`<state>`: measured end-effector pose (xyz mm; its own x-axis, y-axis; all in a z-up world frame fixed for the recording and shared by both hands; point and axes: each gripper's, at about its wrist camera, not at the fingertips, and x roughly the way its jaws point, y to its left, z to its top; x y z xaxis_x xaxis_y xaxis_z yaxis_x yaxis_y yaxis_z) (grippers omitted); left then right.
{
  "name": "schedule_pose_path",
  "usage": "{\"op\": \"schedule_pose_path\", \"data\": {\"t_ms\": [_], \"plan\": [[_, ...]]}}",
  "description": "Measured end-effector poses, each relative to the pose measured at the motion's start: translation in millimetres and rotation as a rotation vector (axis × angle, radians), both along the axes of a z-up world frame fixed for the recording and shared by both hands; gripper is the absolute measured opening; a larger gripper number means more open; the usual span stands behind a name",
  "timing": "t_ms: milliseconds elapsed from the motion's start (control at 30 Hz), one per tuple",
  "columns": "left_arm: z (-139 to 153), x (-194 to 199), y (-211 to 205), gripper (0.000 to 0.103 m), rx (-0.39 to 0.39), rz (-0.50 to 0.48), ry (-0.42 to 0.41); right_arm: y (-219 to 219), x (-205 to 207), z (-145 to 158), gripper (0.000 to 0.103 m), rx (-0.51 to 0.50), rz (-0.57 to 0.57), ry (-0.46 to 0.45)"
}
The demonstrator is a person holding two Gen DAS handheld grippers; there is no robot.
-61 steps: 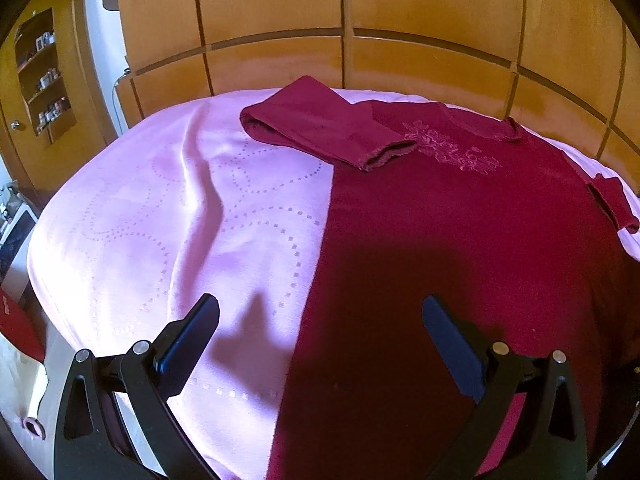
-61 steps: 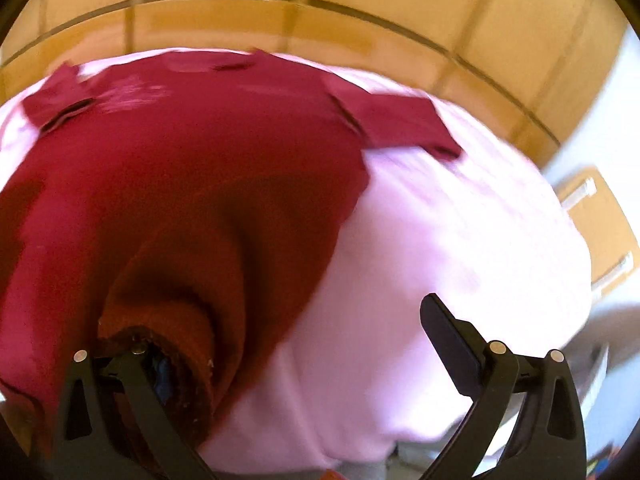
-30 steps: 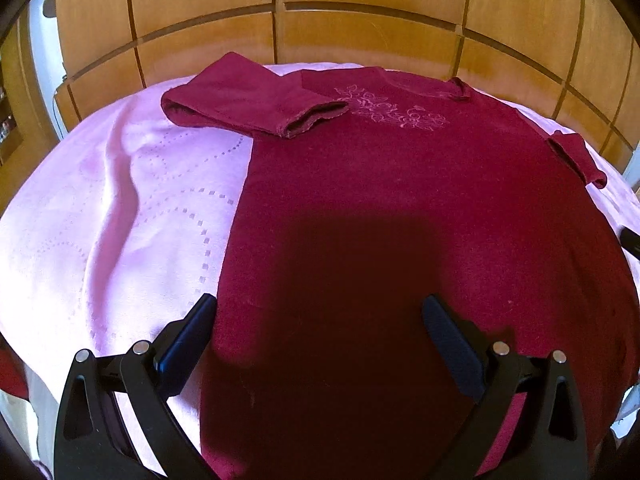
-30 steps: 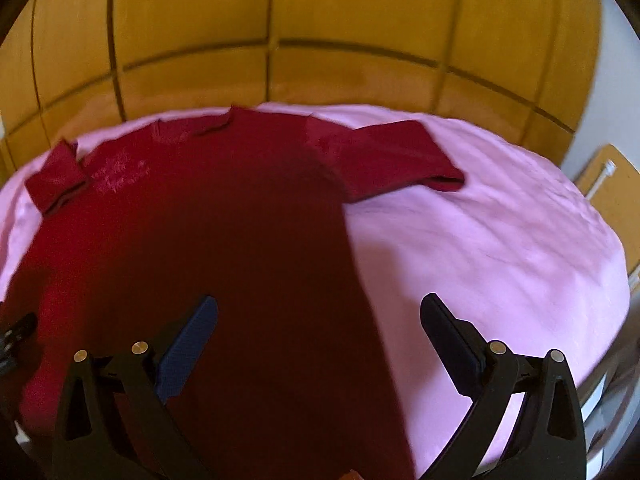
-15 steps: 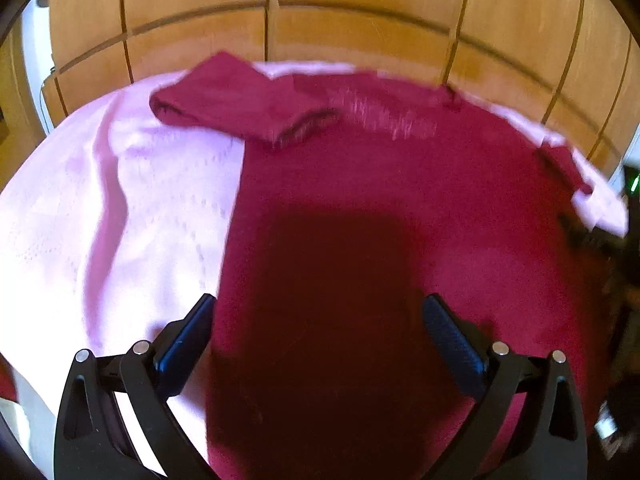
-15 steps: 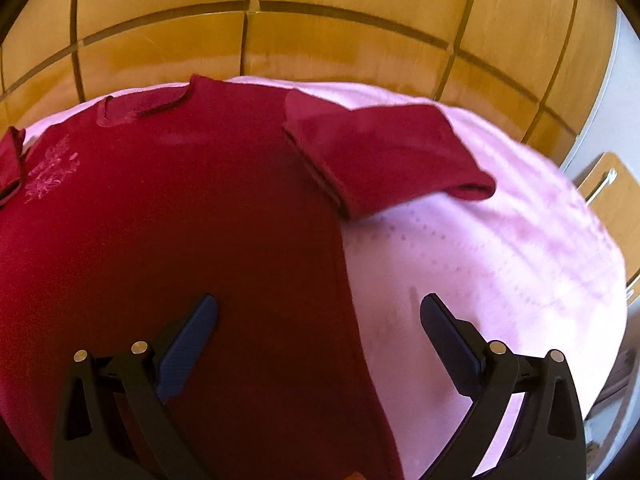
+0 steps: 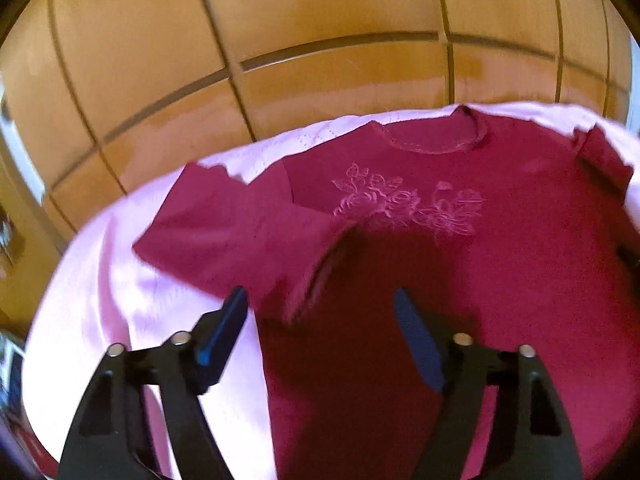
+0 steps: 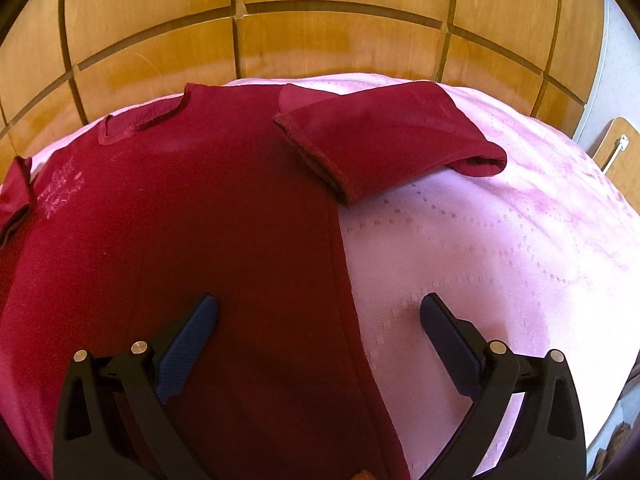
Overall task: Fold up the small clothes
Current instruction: 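Grasp a sleeve cuff with the right tool and fold it across the shirt body, then grasp the other sleeve with the left tool and fold it over the body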
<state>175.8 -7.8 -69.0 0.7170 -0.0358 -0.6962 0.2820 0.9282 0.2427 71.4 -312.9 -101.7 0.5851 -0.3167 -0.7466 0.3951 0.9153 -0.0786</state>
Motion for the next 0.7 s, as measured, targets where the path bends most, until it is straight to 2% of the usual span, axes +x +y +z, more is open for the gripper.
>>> {"op": "schedule_pose_path", "data": {"t_ms": [67,100,200,300,400,500,633,700], "plan": [[-7.5,16.7,-2.3,0.066,0.038,-0.006,0.021,-0.1,-0.5,0.0,0.1,0.0,0.0,-0.002],[-11.5,23.7,-2.0,0.059,0.045,-0.008,0.031,-0.5,-1.1,0.1,0.1,0.0,0.0,-0.004],[-24.6,37.1,2.8,0.034,0.062,-0.014,0.085,-0.9,-2.1,-0.2,0.1,0.002,0.001,-0.009],[-19.1,44.3,16.0,0.005,-0.009,0.008,0.111,-0.9,-2.3,-0.1,0.1,0.002,0.0,-0.014],[-3.8,47.4,28.7,0.004,-0.127,0.051,0.136,-0.8,-2.3,-0.1,0.1,0.002,0.0,-0.015],[17.2,43.8,38.7,0.004,-0.227,0.083,0.128,-0.8,-2.3,-0.1,0.1,0.002,0.0,-0.015],[47.2,33.9,34.3,0.004,-0.362,0.072,0.117,-0.7,-2.2,-0.1,0.1,0.002,0.0,-0.014],[58.5,31.0,24.8,0.004,-0.405,0.051,0.106,-0.8,-2.2,0.0,0.1,0.003,0.0,-0.014]]}}
